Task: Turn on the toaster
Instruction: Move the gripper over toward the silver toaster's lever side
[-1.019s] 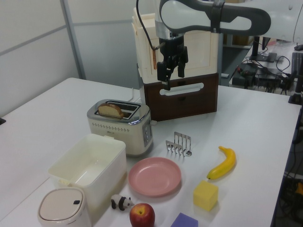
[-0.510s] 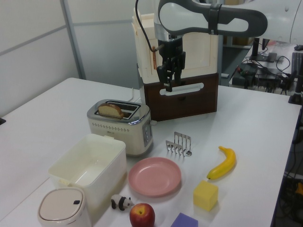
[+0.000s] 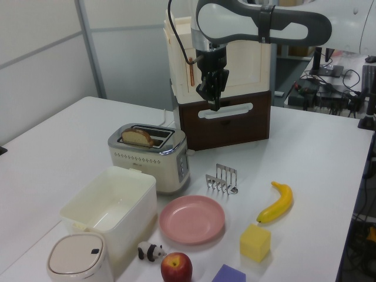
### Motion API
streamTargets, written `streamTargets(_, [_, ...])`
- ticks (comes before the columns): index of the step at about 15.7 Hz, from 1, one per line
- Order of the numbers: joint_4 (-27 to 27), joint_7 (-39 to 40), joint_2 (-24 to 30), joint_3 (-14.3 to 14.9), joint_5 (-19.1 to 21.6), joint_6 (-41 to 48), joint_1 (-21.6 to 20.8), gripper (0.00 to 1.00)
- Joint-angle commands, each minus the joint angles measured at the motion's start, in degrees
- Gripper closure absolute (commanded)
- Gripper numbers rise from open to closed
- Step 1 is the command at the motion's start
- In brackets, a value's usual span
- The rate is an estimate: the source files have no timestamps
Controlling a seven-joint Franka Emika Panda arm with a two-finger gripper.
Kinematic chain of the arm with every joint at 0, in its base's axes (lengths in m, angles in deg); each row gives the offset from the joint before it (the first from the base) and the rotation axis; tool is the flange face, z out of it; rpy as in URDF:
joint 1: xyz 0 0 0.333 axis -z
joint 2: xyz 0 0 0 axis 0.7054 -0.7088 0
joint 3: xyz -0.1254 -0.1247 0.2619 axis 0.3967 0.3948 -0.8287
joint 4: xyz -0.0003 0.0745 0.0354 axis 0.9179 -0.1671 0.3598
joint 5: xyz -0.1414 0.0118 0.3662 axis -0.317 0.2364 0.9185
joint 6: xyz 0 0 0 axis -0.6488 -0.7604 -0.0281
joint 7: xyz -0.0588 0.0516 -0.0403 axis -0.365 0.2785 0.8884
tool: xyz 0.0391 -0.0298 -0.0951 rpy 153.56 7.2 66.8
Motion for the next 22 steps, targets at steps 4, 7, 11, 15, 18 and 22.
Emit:
streamTargets(4, [-4.1,0.6,-1.2,0.0,1.2,-9.7,0.0,1.00])
streamTargets(7, [-4.4,-3.4,-4.2,-0.1,0.5,-13.8,-0.2,1.00])
streamTargets(11, [-4.2,-3.0,-5.3,-0.1,0.2,-13.9,0.1,1.00])
streamTargets(15, [-4.2,-1.7,-6.3,0.2,-0.9,-14.0,0.4,1.00])
streamTargets(18, [-4.1,-1.5,-8.4,0.3,-3.6,-14.2,0.4,1.00])
streamTargets(22, [-4.4,-1.6,-8.7,1.7,-3.7,-18.7,0.5,1.00])
